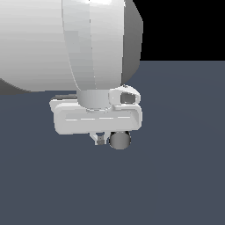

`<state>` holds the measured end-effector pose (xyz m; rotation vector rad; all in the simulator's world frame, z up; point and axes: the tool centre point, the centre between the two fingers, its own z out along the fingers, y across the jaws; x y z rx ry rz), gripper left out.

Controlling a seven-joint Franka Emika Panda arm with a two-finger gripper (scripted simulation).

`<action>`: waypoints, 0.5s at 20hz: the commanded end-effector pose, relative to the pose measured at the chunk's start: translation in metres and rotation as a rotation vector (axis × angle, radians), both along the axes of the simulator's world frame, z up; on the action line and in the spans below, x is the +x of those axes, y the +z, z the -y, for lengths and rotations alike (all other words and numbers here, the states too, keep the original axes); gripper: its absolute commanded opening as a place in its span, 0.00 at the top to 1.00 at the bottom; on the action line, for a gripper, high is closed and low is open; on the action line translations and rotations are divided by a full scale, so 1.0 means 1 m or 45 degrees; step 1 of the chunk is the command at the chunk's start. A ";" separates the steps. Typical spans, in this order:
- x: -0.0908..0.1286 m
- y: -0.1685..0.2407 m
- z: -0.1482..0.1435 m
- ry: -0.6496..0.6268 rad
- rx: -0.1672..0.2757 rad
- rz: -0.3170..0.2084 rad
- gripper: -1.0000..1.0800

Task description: Turn on the faucet by rotating a designated handle.

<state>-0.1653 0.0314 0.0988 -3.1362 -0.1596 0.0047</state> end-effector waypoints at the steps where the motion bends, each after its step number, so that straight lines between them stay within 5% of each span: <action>1: 0.004 0.000 0.019 -0.024 -0.001 0.004 1.00; 10: 0.011 0.000 0.061 -0.024 -0.001 0.004 1.00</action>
